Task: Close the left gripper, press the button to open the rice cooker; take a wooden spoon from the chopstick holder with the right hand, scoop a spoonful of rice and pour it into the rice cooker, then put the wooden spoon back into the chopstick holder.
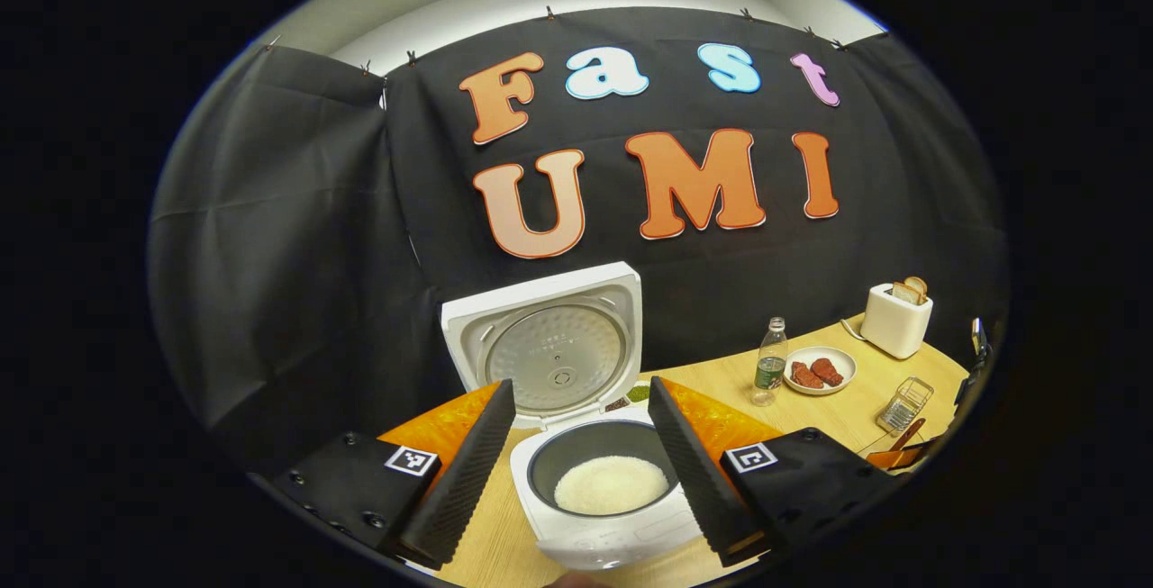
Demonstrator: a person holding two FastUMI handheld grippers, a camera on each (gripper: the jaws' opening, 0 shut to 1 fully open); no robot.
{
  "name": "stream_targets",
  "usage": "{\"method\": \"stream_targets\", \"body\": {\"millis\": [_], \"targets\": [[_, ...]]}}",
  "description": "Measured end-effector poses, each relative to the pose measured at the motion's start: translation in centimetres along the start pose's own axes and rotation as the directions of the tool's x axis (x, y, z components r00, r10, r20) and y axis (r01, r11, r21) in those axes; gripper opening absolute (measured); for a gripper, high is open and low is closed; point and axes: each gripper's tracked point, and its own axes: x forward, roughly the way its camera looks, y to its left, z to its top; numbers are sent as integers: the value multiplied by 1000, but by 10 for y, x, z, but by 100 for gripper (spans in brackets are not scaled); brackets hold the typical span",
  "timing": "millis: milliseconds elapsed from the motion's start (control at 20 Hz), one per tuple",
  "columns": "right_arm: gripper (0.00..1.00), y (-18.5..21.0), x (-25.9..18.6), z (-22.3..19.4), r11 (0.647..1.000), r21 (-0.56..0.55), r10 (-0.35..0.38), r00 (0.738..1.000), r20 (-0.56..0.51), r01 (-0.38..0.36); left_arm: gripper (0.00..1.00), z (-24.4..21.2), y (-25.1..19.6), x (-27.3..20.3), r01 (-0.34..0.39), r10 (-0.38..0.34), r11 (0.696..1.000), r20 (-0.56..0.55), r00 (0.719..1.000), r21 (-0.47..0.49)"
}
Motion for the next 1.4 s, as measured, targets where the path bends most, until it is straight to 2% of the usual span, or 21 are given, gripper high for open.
{"method": "stream_targets", "body": {"millis": [250, 300, 350, 500, 600, 750, 800, 850, 950, 1000, 1250, 1400], "targets": [[13, -9, 2, -2, 985, 156, 80, 995, -52, -72, 100, 4, -11, -2, 2, -2, 1000, -1, 1000, 6], [13, -12, 1, 0, 976, 198, 99, 994, -52, -87, 96, 5, -12, -1, 0, 0, 1000, 1, 1000, 10], [13, -15, -2, 3, 966, 240, 109, 993, -44, -95, 100, 6, -13, -1, -2, 1, 1000, 3, 1000, 13], [13, -18, -8, 15, 927, 346, 164, 986, -26, -145, 100, 12, -18, -4, -6, 6, 1000, 8, 1000, 7], [13, -22, -13, 24, 916, 366, 182, 983, -19, -163, 97, 14, -22, -3, -9, 9, 1000, 10, 1000, -4], [13, -26, -23, 44, 901, 388, 210, 978, 1, -194, 100, 19, -29, -5, -14, 14, 1000, 18, 1000, -24], [13, -26, -27, 53, 889, 405, 225, 974, 14, -211, 97, 21, -32, -5, -14, 14, 999, 21, 1000, -32], [13, -27, -30, 61, 878, 422, 236, 971, 25, -224, 100, 22, -35, -5, -16, 17, 999, 23, 1000, -39], [13, -28, -35, 75, 854, 452, 267, 963, 46, -259, 97, 24, -37, -5, -23, 25, 998, 29, 999, -55], [13, -28, -40, 84, 836, 471, 287, 956, 59, -280, 100, 24, -38, -6, -29, 31, 997, 33, 999, -65], [13, -14, -51, 121, 727, 573, 383, 916, 120, -379, 100, 25, -34, -8, -70, 75, 992, 41, 996, -109], [13, -4, -56, 133, 690, 594, 422, 897, 134, -413, 100, 24, -28, -12, -100, 106, 987, 42, 993, -127]]}}
